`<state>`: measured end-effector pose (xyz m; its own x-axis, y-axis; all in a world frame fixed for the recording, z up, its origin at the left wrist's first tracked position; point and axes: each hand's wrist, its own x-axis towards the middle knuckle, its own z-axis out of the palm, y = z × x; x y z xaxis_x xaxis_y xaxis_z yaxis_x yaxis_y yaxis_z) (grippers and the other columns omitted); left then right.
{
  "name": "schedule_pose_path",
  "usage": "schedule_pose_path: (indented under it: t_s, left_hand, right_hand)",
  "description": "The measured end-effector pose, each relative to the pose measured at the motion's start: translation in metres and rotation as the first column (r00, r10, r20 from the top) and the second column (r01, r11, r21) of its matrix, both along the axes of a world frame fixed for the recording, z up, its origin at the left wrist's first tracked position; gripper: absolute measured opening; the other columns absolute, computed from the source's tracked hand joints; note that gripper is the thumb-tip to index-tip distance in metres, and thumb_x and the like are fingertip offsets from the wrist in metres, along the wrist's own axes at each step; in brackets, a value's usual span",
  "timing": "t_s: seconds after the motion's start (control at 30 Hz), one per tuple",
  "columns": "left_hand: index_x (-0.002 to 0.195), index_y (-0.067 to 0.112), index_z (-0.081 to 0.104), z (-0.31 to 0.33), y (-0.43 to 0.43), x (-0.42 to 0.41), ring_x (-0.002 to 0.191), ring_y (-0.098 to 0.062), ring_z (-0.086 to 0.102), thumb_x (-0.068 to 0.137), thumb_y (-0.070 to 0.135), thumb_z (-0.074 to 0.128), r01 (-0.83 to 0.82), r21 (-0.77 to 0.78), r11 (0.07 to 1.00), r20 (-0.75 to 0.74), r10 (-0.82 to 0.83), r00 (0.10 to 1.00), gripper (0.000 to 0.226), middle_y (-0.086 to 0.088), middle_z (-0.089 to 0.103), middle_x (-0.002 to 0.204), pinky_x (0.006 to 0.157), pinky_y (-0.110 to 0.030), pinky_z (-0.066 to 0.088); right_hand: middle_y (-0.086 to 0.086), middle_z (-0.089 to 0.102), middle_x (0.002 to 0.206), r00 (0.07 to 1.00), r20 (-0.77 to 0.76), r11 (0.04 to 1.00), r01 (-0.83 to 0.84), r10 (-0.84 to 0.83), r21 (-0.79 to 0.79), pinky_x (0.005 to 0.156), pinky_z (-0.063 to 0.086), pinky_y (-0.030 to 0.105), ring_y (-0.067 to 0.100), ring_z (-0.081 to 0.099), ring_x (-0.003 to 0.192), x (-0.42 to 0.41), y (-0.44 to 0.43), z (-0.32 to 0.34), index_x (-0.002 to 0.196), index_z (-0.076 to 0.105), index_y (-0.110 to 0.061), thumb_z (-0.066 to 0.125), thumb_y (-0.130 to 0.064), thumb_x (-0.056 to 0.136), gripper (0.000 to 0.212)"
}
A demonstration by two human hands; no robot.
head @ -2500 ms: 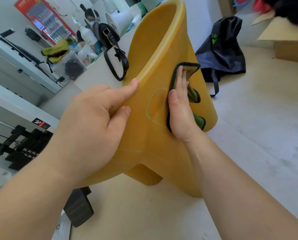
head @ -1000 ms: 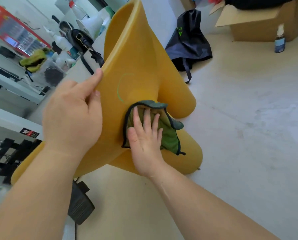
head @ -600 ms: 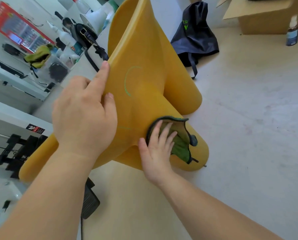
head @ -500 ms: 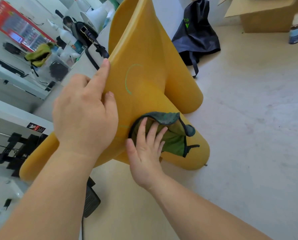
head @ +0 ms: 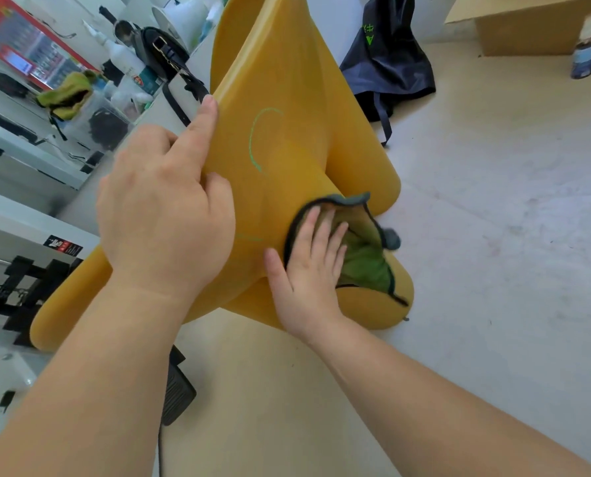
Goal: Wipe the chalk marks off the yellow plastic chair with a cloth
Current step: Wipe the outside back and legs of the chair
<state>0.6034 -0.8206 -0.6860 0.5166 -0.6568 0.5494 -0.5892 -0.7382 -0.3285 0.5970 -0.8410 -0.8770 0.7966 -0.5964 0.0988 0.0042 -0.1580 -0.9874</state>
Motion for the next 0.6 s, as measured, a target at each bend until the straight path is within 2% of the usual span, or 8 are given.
schedule_pose_path:
  t_s: [0.1,0.2,0.33,0.4,0.5,0.6]
  left_hand:
    - [0.147,0.031,0.042,-0.002,0.000,-0.001,0.079,-0.021,0.039,0.087,0.022,0.041,0.014,-0.016,1.000,0.009,-0.014,1.000,0.061,-0.005,0.045,0.090,0.068,-0.039,0.037]
    - [0.146,0.031,0.043,-0.002,-0.001,-0.001,0.077,-0.021,0.040,0.087,0.022,0.041,0.023,-0.024,0.999,0.005,-0.023,1.000,0.060,-0.003,0.044,0.088,0.066,-0.040,0.039]
    - [0.146,0.030,0.045,-0.001,-0.003,-0.002,0.073,-0.021,0.041,0.086,0.021,0.038,0.028,-0.024,0.999,-0.007,-0.028,1.000,0.061,-0.003,0.046,0.085,0.062,-0.039,0.038]
    - [0.146,0.030,0.045,0.000,-0.003,-0.003,0.073,-0.020,0.041,0.086,0.022,0.037,0.023,-0.029,0.999,-0.012,-0.024,1.000,0.060,-0.003,0.047,0.085,0.063,-0.039,0.038]
    - [0.145,0.030,0.045,0.001,-0.003,-0.004,0.073,-0.019,0.040,0.086,0.022,0.037,0.018,-0.040,0.999,-0.030,-0.019,0.999,0.060,-0.001,0.046,0.085,0.063,-0.036,0.035]
    - [0.146,0.034,0.043,0.004,-0.004,-0.006,0.074,-0.016,0.040,0.087,0.023,0.035,0.029,-0.060,0.998,-0.089,-0.034,0.995,0.060,0.000,0.045,0.084,0.063,-0.036,0.036]
  right_hand:
    - [-0.009,-0.022,0.169,0.992,0.123,0.999,0.039,-0.039,0.004,0.120,-0.019,0.042,0.018,-0.028,0.153,0.015,-0.035,0.029,0.158,-0.020,-0.036,0.003,-0.079,0.088,0.086]
    - [-0.014,-0.015,0.170,0.988,0.154,0.998,0.037,-0.030,-0.042,0.123,-0.012,0.048,0.015,-0.019,0.156,0.021,-0.060,0.023,0.160,-0.011,-0.043,0.007,-0.076,0.091,0.078]
    - [-0.008,-0.024,0.169,0.999,-0.034,0.997,0.016,-0.013,0.081,0.124,-0.009,0.057,0.019,-0.023,0.155,0.014,-0.053,0.004,0.158,-0.020,-0.038,-0.001,-0.084,0.082,0.091]
    - [-0.004,-0.028,0.167,0.997,-0.065,0.996,-0.021,0.027,0.088,0.123,-0.010,0.059,0.025,-0.028,0.153,0.005,-0.041,0.013,0.156,-0.028,-0.032,-0.002,-0.084,0.080,0.096]
    - [-0.006,-0.023,0.168,0.995,0.019,0.995,-0.099,0.099,0.028,0.123,-0.014,0.057,0.030,-0.025,0.153,-0.010,-0.022,0.048,0.156,-0.028,-0.033,0.000,-0.082,0.081,0.094]
    - [-0.010,-0.015,0.170,0.982,0.148,0.988,-0.132,0.118,0.087,0.123,-0.015,0.051,0.023,-0.018,0.155,0.001,-0.042,0.090,0.159,-0.019,-0.033,0.000,-0.079,0.079,0.094]
